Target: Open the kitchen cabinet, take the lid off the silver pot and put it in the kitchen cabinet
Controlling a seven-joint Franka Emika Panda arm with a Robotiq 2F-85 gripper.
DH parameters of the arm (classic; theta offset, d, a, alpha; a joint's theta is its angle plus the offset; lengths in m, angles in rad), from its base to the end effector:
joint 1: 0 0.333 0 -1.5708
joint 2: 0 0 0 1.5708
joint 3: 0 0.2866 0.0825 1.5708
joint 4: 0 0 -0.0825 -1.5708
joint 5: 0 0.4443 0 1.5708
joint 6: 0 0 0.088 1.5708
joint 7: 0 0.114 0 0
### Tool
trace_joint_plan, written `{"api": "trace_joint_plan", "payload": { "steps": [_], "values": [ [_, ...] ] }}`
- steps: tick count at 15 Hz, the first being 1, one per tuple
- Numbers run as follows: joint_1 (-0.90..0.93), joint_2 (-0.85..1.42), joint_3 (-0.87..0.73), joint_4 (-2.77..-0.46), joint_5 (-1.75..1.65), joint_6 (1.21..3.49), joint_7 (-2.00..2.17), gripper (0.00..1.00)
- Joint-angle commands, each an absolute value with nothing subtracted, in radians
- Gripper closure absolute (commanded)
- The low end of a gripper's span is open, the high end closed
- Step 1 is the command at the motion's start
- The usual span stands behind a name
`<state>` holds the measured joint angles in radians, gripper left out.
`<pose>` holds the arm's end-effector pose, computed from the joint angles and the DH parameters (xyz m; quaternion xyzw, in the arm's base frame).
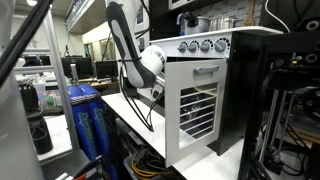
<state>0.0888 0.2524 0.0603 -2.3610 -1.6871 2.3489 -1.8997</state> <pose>0.5173 0.0604 0.1256 -0.1594 0.8730 -0.4016 0.2264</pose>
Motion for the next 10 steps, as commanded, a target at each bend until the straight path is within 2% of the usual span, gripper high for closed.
{"api": "trace_joint_plan", "payload": {
  "steps": [1,2,3,10],
  "values": [
    [0.078,0.253,0.072,-2.36,-1.686,2.346,-1.902,0.31],
    [0.078,0.253,0.072,-2.36,-1.686,2.346,-1.902,0.31],
    [0.078,0.253,0.072,-2.36,-1.686,2.346,-1.902,0.56],
    [0.079,0.286,0.068,-2.32,-1.867,2.377,-1.911,0.56]
  ]
}}
